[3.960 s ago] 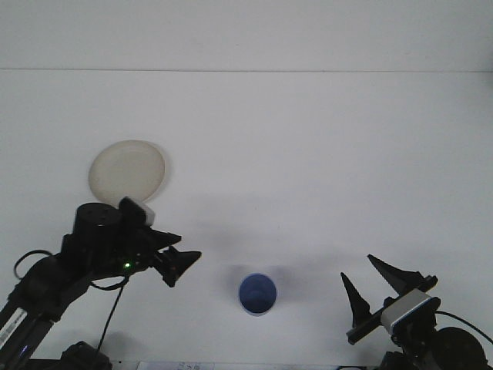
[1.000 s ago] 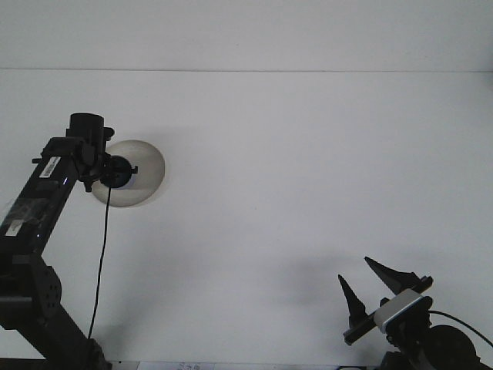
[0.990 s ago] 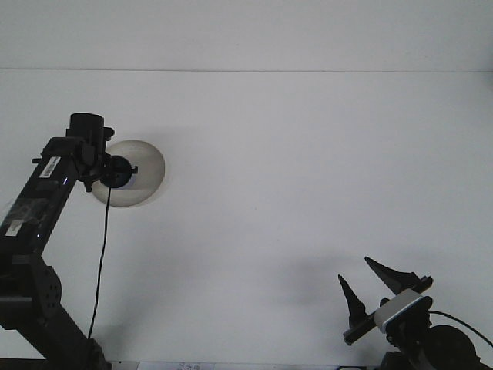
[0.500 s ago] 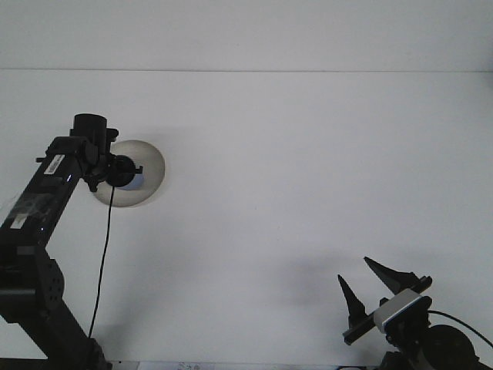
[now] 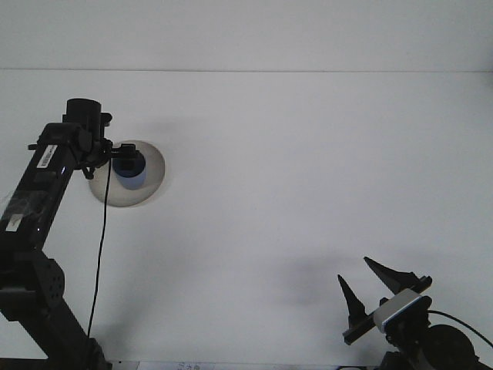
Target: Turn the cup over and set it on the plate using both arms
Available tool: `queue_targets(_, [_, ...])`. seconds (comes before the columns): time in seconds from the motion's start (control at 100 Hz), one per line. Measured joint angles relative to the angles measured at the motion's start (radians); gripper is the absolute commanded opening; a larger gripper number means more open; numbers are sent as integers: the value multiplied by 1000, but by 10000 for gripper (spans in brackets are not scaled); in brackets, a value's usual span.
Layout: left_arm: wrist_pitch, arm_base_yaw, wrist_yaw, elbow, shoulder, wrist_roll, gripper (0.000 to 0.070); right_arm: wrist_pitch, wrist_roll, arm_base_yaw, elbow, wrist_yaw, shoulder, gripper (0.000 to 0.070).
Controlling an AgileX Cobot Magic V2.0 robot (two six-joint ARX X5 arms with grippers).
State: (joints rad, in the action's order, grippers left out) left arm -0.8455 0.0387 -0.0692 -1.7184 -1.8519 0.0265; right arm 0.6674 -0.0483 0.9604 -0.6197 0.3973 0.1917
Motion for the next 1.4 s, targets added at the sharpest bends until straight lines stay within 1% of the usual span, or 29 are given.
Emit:
queue_targets(0.22, [-23,0,0,-13,48,-10,544,0,0,0,0,0,0,424])
queue_targets(0.41, [-27,0,4,-13,196,-23,544,0,1,0,0,0,0,424])
queue_targets(0.47, [-34,0,35,-13,257,-29,544,0,1,0,0,0,0,424])
queue_targets(0.61, [-49,-12,150,-13,431,-47,543,-1,1,0,0,0,0,424])
queue_targets(0.69, [-34,-45,187,-10,544,-55,543,-3,1,0,0,0,0,424])
queue_targets(0.77, [16,-100,197,26,666,-63,543,-3,1,0,0,0,0,424])
queue_targets(0.9, [69,-193,203,175,861,-68,543,-5,1,0,0,0,0,424])
queue_targets(0.98, [121,-250,203,308,980,-86,543,-10,3,0,0,0,0,424])
queue_targets(1.03, [174,-291,203,405,1059,-112,543,-18,7,0,0,0,0,424])
queue_targets(1.16, [308,-375,207,676,1267,-206,543,-30,8,0,0,0,0,424])
queue_targets(1.23, [352,-391,207,808,1372,-254,543,-47,9,0,0,0,0,424])
queue_targets(1.29, [364,-397,206,894,1447,-282,542,-60,9,0,0,0,0,424])
queue_targets(1.33, [363,-400,206,935,1481,-292,524,-61,10,0,0,0,0,420])
queue_targets(1.35, [363,-400,206,952,1495,-297,488,-60,10,0,0,0,0,408])
queue_targets(1.37, [360,-400,206,965,1506,-301,430,-60,11,0,0,0,0,384])
queue_targets(1.4, [354,-401,206,978,1519,-303,300,-60,11,0,0,0,0,309])
